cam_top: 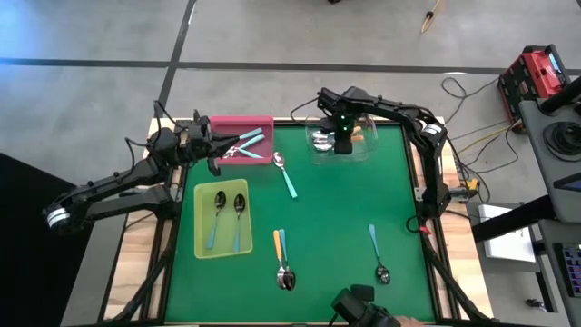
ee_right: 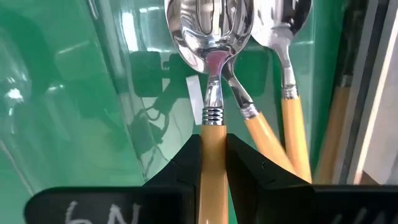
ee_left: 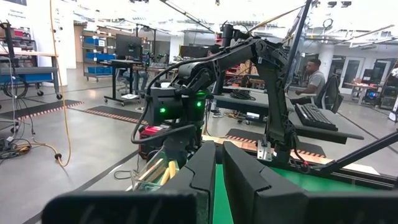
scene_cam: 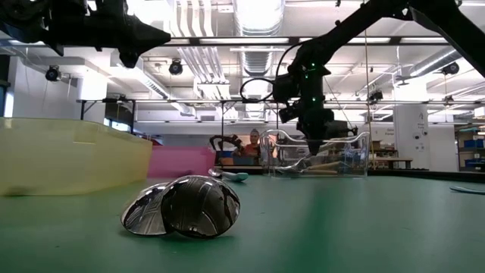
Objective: Sort silverware by color (type)
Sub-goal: Put the yellow spoon into the transparent bin
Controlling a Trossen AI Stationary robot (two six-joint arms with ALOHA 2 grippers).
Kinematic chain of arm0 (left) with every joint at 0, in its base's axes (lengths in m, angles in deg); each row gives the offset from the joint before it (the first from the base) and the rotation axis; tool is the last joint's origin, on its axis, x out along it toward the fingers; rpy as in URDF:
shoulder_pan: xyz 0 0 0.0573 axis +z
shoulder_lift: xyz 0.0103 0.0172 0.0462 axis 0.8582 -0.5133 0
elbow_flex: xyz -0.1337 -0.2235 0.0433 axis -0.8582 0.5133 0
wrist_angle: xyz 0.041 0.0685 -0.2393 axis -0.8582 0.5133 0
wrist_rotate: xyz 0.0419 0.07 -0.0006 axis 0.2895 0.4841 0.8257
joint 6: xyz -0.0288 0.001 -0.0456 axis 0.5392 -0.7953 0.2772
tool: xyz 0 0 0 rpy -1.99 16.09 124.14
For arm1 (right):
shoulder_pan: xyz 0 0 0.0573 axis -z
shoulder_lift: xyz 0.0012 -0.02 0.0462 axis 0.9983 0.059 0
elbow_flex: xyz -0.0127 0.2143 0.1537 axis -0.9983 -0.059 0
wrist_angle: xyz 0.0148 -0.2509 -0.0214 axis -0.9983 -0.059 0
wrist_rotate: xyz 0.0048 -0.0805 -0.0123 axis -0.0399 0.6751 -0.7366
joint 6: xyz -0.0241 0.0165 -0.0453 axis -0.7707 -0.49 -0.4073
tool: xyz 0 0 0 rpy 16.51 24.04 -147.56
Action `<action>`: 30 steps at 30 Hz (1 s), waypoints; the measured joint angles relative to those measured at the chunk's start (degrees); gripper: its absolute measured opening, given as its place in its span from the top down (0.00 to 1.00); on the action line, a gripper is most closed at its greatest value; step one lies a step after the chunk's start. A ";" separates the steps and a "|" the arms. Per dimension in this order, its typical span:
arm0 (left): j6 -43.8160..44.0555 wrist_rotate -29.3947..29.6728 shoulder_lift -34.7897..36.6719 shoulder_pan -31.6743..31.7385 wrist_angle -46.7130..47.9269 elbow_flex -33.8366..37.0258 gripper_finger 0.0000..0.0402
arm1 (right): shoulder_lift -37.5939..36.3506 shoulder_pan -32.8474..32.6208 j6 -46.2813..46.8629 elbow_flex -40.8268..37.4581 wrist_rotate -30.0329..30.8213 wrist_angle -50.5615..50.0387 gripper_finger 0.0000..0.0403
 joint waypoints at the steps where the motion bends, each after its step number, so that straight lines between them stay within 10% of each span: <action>1: 0.00 0.00 0.00 0.00 0.08 0.00 0.97 | -0.02 0.00 0.16 0.00 -0.71 0.36 0.90; 15: 0.46 -0.02 0.00 0.01 1.22 0.00 0.97 | -4.35 0.37 0.99 -1.27 -1.89 2.74 0.90; 30: 0.50 -0.02 0.00 0.01 1.09 0.00 0.97 | -15.27 1.43 -0.92 -19.90 -2.34 19.91 0.90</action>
